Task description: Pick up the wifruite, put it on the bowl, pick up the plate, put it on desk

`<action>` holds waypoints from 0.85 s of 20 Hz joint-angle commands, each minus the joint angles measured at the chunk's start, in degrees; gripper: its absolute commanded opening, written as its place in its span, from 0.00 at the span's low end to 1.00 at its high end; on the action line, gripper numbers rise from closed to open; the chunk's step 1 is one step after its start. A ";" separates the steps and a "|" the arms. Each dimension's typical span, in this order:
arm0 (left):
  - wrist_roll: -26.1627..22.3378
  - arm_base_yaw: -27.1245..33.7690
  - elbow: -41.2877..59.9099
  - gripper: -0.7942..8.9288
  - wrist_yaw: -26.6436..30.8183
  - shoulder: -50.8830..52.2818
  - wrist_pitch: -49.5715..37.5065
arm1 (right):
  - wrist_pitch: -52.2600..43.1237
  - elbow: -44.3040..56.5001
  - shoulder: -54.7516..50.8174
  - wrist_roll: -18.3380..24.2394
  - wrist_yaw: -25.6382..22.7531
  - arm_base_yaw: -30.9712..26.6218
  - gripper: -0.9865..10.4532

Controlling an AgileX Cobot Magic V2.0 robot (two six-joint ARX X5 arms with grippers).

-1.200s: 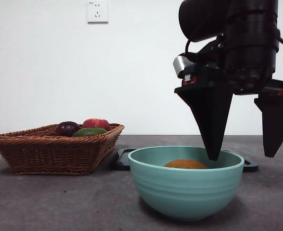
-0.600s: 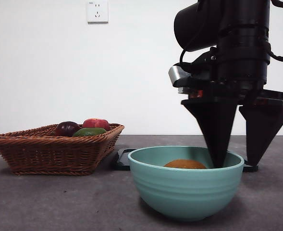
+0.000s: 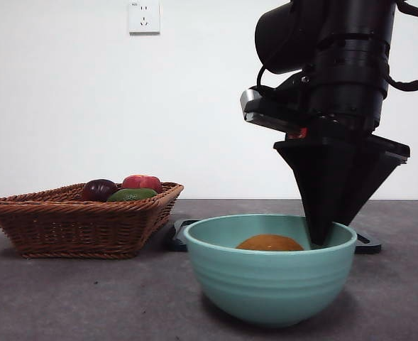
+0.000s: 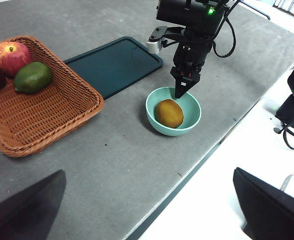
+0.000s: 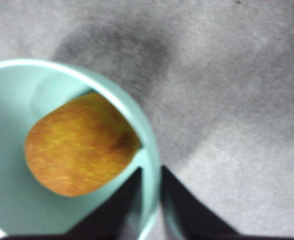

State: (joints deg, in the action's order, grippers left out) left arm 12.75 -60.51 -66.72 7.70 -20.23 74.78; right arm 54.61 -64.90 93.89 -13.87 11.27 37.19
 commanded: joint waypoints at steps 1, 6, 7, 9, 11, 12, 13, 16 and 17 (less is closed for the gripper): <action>-0.50 -0.63 -0.96 0.66 0.26 0.07 -0.68 | -0.24 -0.74 1.25 -0.57 0.39 0.57 0.09; -0.50 -0.63 -0.96 0.66 0.26 0.07 -0.68 | -1.27 -0.94 1.25 -0.76 0.33 0.33 0.09; -0.50 -0.63 -0.96 0.66 0.26 0.07 -0.70 | -0.98 -1.25 1.25 -0.74 0.33 -0.20 0.09; -0.50 -0.63 -0.96 0.66 0.26 0.07 -0.72 | -0.20 -2.25 1.25 -0.55 0.52 -1.36 0.09; -0.48 -0.63 -0.96 0.66 0.26 0.07 -0.72 | 0.63 -3.98 1.25 0.11 0.72 -3.08 0.09; -0.48 -0.63 -0.96 0.66 0.26 0.07 -0.72 | 0.98 -4.90 1.25 0.52 0.74 -3.96 0.09; -0.48 -0.63 -0.96 0.66 0.26 0.07 -0.72 | 1.44 -6.25 1.29 1.03 0.70 -4.98 0.09; -0.48 -0.63 -0.96 0.66 0.26 0.07 -0.70 | 4.70 -12.48 3.63 3.15 0.66 -8.00 0.09; -0.48 -0.63 -0.96 0.66 0.26 0.07 -0.70 | 7.02 -15.96 5.70 4.39 0.61 -9.11 0.09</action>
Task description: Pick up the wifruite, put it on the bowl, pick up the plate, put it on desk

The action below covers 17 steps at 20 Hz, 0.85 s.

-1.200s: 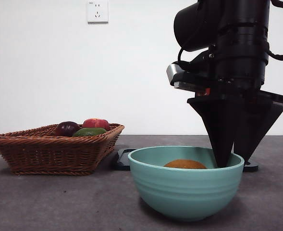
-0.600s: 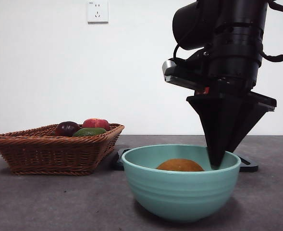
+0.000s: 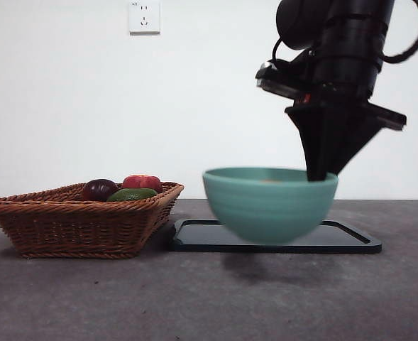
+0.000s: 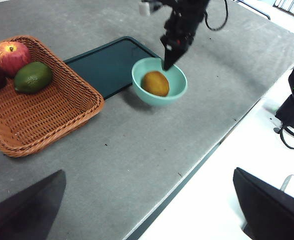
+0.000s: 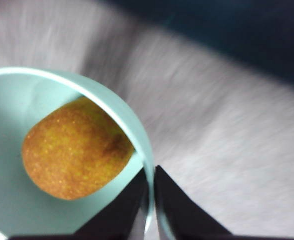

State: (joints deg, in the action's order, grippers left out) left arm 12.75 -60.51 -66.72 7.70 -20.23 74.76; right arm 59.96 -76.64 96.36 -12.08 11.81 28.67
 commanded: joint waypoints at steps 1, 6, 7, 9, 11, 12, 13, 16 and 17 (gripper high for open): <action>-0.48 -0.63 -0.96 0.66 0.26 0.07 -0.68 | 3.26 -7.23 5.25 3.65 -0.02 -1.38 0.09; -0.46 -0.63 -0.96 0.66 0.26 0.07 -0.68 | 9.11 -25.27 18.40 6.88 0.00 -5.16 0.09; -0.46 -0.63 -0.96 0.66 0.26 0.07 -0.68 | 10.01 -28.44 20.83 7.43 0.02 -5.68 0.09; -0.48 -0.63 -0.96 0.66 0.26 0.07 -0.68 | 11.89 -35.50 26.60 8.61 0.02 -6.73 0.09; -0.48 -0.63 -0.96 0.66 0.26 0.07 -0.68 | 12.79 -40.37 31.12 9.35 0.09 -7.48 0.09; -0.48 -0.63 -0.96 0.66 0.26 0.07 -0.68 | 12.79 -41.94 32.74 9.51 0.09 -7.74 0.09; -0.48 -0.63 -0.96 0.66 0.26 0.07 -0.68 | 12.31 -42.51 33.77 9.70 -0.11 -7.87 0.09; -0.48 -0.63 -0.96 0.66 0.26 0.07 -0.68 | 12.11 -42.51 34.73 10.29 -0.42 -7.91 0.09; -0.48 -0.63 -0.96 0.66 0.26 0.07 -0.68 | 12.11 -42.51 34.80 10.64 -0.50 -7.91 0.10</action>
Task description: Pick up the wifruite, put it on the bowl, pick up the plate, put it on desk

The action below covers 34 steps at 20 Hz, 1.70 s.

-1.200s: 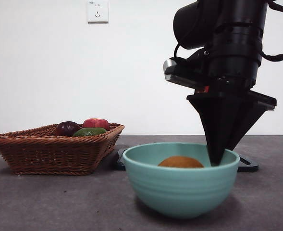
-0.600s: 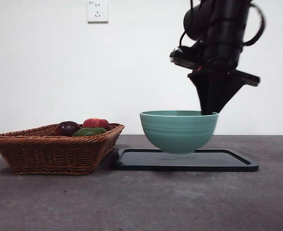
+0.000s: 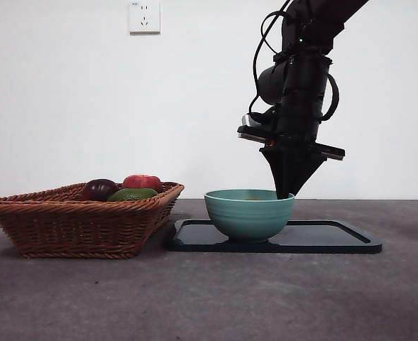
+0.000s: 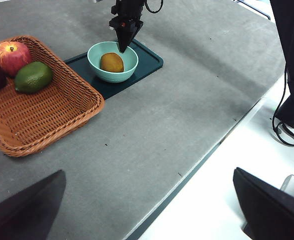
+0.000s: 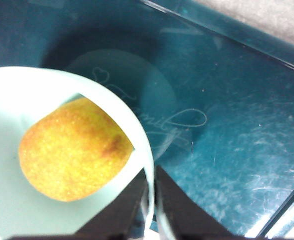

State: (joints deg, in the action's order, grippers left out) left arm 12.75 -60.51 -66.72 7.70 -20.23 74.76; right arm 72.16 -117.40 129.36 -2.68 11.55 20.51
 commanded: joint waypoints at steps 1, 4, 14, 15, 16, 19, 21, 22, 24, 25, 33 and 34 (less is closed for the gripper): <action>-0.46 -0.63 -0.98 0.66 0.26 0.07 -0.68 | -0.13 -1.75 1.79 1.22 -0.79 0.24 0.18; -0.48 -0.63 -0.98 0.66 0.26 0.07 -0.68 | -0.07 -1.97 1.68 -0.26 -1.22 -0.24 0.39; -0.48 -0.63 -0.98 0.66 0.24 0.07 -0.68 | 8.22 -6.10 -15.39 -1.57 -6.10 -1.16 0.57; -0.48 -0.63 -0.98 0.66 0.26 0.07 -0.68 | 8.90 -5.84 -18.32 -1.60 -6.08 -1.16 0.57; -0.48 -0.63 -0.98 0.66 0.26 0.07 -0.68 | 8.90 -5.20 -21.29 -1.84 -6.08 -1.14 0.57; -0.48 -0.63 -0.98 0.66 0.26 0.07 -0.68 | 8.90 -0.63 -30.23 -2.75 -6.56 -0.35 0.57; -0.48 -0.63 -0.98 0.66 0.26 0.07 -0.70 | 8.90 5.31 -37.40 -2.82 -7.43 0.37 0.57; -0.48 -0.63 -0.98 0.66 0.26 0.07 -0.70 | 8.90 8.98 -41.42 -2.84 -7.39 0.83 0.57; -0.48 -0.63 -0.98 0.66 0.26 0.07 -0.70 | 8.90 16.52 -49.55 -2.89 -7.28 1.75 0.57; -0.48 -0.63 -0.98 0.66 0.26 0.07 -0.70 | 8.90 20.22 -53.70 -2.91 -7.15 2.38 0.57; -0.48 -0.63 -0.98 0.66 0.26 0.07 -1.95 | 7.65 43.10 -83.65 -8.17 -6.97 7.13 0.57; -0.48 -0.63 -0.98 0.66 0.26 0.07 -2.49 | 5.97 45.90 -87.71 -8.94 -6.51 7.13 0.57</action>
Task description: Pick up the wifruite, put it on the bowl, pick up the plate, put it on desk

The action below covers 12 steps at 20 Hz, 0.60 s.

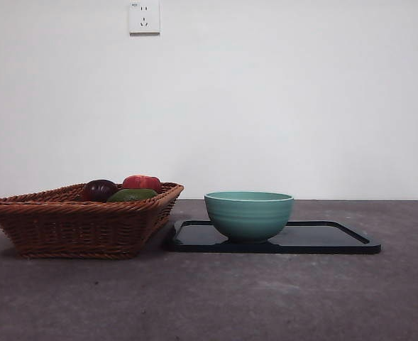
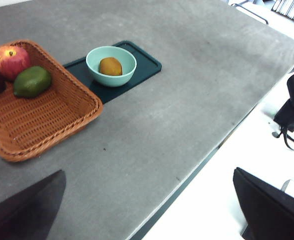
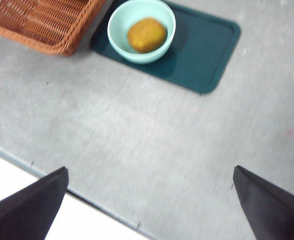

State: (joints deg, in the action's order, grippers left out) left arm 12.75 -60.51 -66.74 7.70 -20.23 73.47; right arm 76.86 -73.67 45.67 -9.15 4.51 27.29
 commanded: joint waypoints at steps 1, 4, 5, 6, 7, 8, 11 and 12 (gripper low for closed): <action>-0.48 -0.63 -0.96 0.66 0.26 0.07 -1.60 | -0.39 4.50 -7.30 -2.73 1.25 0.35 0.57; -0.48 -0.63 -0.96 0.66 0.26 0.07 -1.97 | -4.61 11.56 -16.94 -2.89 4.11 0.35 0.57; -0.48 -0.63 -0.96 0.66 0.26 0.07 -1.97 | -5.38 13.22 -19.15 -2.91 4.61 0.35 0.56; -0.48 -0.63 -0.96 0.66 0.26 0.07 -2.01 | -6.12 14.93 -21.55 -3.61 4.63 0.33 0.56; -0.48 -0.63 -0.96 0.66 0.26 0.07 -2.05 | -6.58 16.28 -23.32 -4.15 4.79 0.33 0.56; -0.48 -0.63 -0.96 0.66 0.26 0.07 -2.21 | -6.84 17.79 -25.09 -4.61 4.94 0.33 0.56; -0.46 -0.63 -0.96 0.66 0.26 0.07 -2.51 | -7.26 20.48 -27.85 -4.61 4.96 0.33 0.56; -0.44 -0.63 -0.96 0.66 0.26 0.07 -2.54 | -7.61 21.14 -28.37 -4.61 4.98 0.33 0.56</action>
State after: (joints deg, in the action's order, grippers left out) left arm 12.75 -60.51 -66.72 7.70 -20.23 71.61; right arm 70.04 -52.14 17.30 -13.02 9.30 27.31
